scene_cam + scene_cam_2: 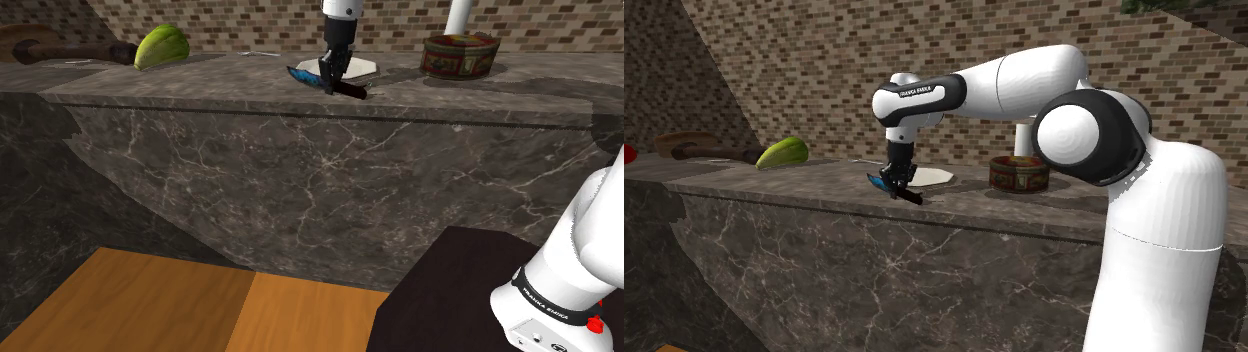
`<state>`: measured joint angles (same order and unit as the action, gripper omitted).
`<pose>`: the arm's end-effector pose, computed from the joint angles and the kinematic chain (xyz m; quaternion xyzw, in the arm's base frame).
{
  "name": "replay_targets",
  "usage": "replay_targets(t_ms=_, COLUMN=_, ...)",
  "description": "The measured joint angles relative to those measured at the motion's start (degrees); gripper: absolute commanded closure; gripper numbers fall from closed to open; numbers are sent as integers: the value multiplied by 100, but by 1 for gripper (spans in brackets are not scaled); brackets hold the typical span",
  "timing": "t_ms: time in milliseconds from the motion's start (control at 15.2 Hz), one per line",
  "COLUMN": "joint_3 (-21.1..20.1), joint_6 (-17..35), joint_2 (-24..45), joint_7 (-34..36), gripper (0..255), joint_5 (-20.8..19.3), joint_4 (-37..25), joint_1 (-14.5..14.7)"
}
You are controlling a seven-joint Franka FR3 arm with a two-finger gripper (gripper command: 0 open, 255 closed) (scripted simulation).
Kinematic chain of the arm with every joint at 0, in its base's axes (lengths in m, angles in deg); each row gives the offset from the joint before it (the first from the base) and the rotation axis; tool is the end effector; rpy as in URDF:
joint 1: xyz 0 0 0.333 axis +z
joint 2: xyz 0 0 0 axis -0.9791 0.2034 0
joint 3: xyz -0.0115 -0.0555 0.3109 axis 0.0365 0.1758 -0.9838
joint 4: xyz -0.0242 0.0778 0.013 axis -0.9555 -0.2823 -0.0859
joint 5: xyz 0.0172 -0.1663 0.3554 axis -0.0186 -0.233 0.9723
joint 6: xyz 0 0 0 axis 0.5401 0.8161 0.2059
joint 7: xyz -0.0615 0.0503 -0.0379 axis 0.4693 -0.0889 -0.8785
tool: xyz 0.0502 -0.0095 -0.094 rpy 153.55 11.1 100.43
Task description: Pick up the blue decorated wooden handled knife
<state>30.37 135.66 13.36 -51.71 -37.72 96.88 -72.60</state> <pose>0.5881 0.0440 0.5875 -0.9901 -0.1259 -0.0590 0.0167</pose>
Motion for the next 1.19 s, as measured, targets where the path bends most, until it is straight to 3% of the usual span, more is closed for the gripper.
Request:
replay_targets(t_ms=264, joint_3=3, joint_6=-104, joint_2=-1, joint_7=-3, gripper=255, joint_5=1, joint_4=-104, joint_1=-4)
replay_targets(t_ms=1188, joint_3=9, joint_6=-1251, joint_2=337, joint_7=32, gripper=255, joint_5=9, joint_4=-1590, joint_1=-14)
